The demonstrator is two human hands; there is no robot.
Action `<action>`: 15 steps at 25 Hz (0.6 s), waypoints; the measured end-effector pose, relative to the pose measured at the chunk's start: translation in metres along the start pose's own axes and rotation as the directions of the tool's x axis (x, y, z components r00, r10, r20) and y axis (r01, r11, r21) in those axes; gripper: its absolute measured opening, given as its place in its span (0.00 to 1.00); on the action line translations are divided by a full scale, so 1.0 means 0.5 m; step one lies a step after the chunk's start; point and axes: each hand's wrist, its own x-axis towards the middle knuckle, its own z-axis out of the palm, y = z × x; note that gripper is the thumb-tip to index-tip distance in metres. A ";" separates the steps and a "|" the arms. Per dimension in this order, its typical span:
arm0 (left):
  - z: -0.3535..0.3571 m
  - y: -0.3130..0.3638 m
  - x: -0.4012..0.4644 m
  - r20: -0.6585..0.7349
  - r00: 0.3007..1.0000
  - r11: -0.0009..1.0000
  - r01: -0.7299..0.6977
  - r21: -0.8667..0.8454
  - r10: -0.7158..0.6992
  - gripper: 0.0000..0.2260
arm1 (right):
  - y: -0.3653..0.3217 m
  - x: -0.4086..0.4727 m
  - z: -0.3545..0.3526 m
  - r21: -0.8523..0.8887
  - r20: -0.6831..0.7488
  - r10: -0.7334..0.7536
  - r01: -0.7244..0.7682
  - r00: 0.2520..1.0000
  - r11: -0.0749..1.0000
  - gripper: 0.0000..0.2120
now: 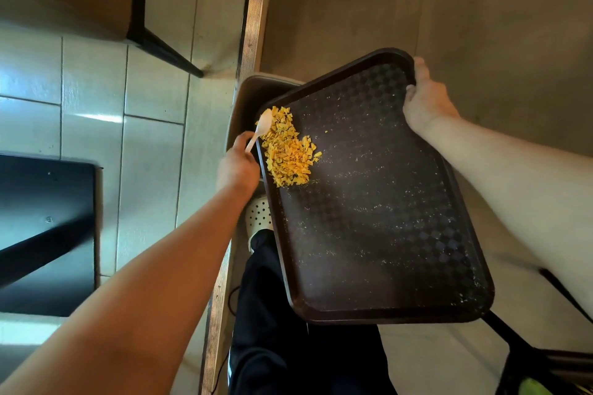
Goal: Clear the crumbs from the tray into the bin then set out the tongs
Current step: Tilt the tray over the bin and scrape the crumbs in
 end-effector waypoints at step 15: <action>-0.003 0.051 0.010 0.101 0.987 0.947 -0.147 0.286 0.123 0.29 | 0.003 -0.007 -0.006 0.004 -0.007 0.035 -0.035 0.999 0.999 0.24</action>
